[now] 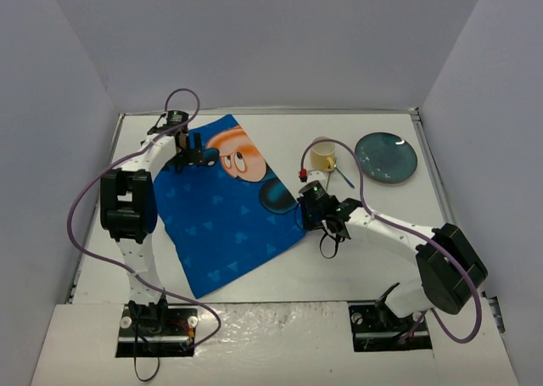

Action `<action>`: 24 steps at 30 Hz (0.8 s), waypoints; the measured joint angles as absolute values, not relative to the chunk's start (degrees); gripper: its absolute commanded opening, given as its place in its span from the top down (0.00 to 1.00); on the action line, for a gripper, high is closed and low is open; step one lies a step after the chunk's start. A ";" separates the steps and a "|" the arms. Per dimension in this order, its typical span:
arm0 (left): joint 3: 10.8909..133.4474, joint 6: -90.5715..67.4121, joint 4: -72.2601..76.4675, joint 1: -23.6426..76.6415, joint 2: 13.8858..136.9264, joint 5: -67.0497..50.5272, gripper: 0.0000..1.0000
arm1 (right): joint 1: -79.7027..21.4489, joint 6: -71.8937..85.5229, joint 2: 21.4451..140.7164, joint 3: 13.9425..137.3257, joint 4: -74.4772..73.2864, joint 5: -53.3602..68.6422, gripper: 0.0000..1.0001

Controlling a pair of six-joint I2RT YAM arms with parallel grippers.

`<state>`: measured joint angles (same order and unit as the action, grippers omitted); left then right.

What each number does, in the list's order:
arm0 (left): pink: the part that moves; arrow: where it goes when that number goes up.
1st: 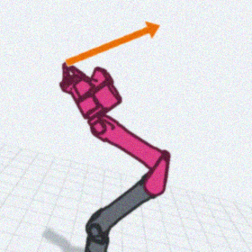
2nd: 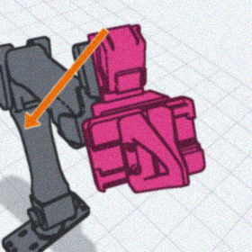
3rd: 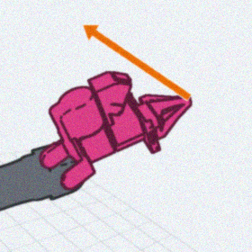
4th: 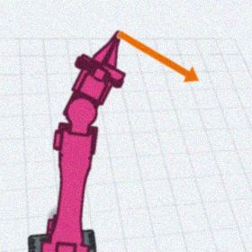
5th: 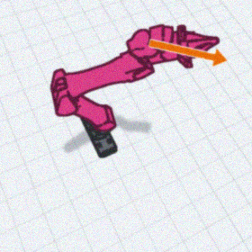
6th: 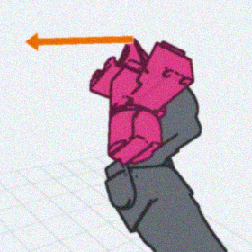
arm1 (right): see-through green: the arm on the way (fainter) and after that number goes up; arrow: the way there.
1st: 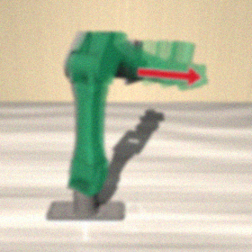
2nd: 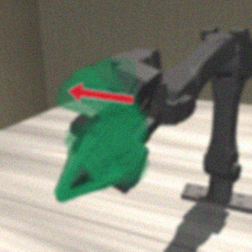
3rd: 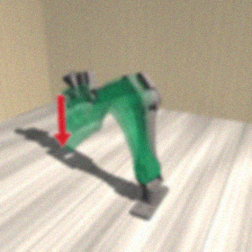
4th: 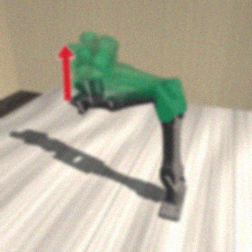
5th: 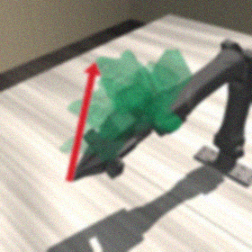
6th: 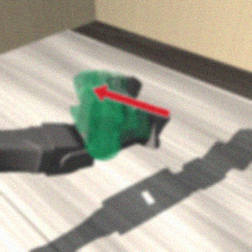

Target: Set the dinner table for one person

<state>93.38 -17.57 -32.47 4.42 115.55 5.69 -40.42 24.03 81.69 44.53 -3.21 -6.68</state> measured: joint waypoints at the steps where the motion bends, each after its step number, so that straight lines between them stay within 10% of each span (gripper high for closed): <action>1: 91.99 -18.59 -32.25 5.42 115.20 5.31 0.07 | -40.42 24.03 81.69 44.53 -3.28 -6.68 1.00; 12: 81.10 -25.92 -32.58 7.92 112.62 7.62 0.09 | -40.40 24.01 81.69 44.53 -3.29 -6.68 1.00; 15: 81.10 -26.33 -32.60 7.94 112.73 9.42 0.25 | -40.40 24.01 81.69 44.53 -3.29 -6.68 1.00; 19: 80.92 -27.72 -32.58 7.84 113.10 10.17 0.75 | -40.22 24.02 81.69 44.53 -3.29 -6.72 1.00; 24: 75.68 -31.75 -29.38 7.53 110.35 9.24 0.98 | -40.03 24.03 81.69 45.65 -3.72 -6.79 1.00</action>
<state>75.68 -31.75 -29.38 7.53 110.35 9.24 -40.03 24.03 81.69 45.65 -3.72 -6.79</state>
